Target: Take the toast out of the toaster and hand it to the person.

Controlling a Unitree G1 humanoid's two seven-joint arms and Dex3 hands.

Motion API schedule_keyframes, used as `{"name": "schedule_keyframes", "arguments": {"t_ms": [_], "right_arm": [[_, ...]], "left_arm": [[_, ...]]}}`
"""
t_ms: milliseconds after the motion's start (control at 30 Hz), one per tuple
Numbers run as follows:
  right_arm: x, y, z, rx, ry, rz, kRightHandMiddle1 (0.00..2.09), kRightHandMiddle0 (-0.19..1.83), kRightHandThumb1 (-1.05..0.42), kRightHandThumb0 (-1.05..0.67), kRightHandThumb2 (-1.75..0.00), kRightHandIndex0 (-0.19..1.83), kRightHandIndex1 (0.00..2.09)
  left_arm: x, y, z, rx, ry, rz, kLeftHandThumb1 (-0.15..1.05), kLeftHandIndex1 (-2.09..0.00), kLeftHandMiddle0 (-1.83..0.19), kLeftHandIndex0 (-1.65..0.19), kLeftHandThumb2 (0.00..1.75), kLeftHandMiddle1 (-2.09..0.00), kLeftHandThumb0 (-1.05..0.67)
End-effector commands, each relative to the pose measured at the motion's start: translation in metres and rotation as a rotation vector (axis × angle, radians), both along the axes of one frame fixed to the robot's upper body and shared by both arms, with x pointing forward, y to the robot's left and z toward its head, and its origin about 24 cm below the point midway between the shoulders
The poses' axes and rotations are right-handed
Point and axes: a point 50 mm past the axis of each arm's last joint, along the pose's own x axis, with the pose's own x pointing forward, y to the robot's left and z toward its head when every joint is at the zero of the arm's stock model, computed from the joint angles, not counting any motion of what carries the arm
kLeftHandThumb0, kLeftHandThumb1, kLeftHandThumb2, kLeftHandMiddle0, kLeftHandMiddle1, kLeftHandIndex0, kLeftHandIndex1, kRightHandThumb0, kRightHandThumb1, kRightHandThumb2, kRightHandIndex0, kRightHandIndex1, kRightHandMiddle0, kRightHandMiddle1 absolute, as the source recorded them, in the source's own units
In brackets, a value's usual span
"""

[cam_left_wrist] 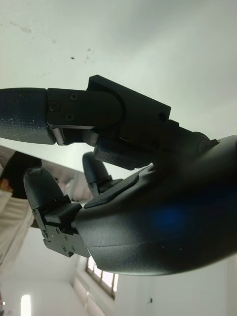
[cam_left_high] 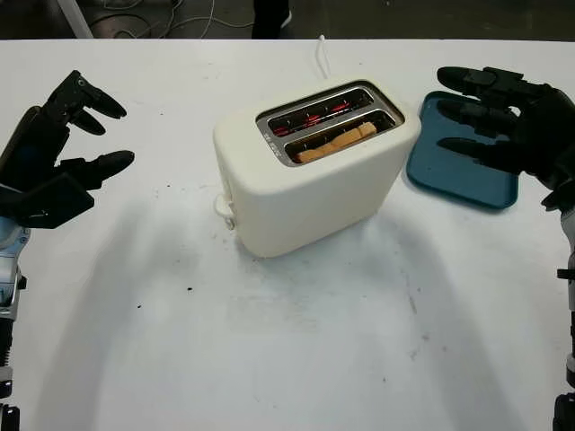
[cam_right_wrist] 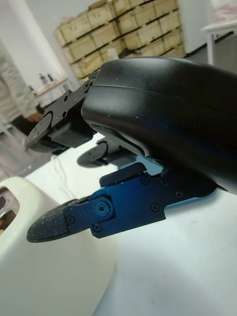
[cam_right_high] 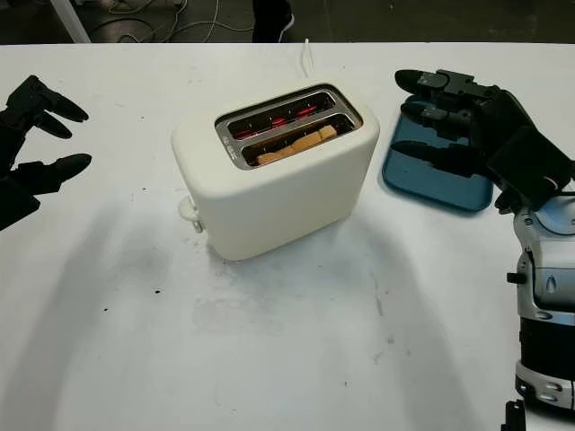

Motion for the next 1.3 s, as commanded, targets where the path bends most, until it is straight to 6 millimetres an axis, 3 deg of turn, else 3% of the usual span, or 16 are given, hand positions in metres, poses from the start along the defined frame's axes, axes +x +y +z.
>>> {"name": "schedule_keyframes", "arguments": {"t_ms": [0,1267], "right_arm": [[-0.0014,-0.0011,0.0015,0.004,-0.014,0.002,0.00,0.52,-0.80,-0.62,0.00,0.54,0.00],[-0.0010,-0.0002,0.0024,-0.003,-0.013,-0.004,0.00,0.52,-0.80,-0.63,0.00,0.55,0.01]], "left_arm": [[-0.0022,0.0013,-0.0036,-0.006,0.009,0.005,0.92,-1.53,0.00,0.00,0.43,-1.70,-1.05],[-0.0014,0.0007,-0.0031,-0.009,0.010,-0.001,0.92,-1.52,0.00,0.00,0.42,-1.68,-1.05]]}}
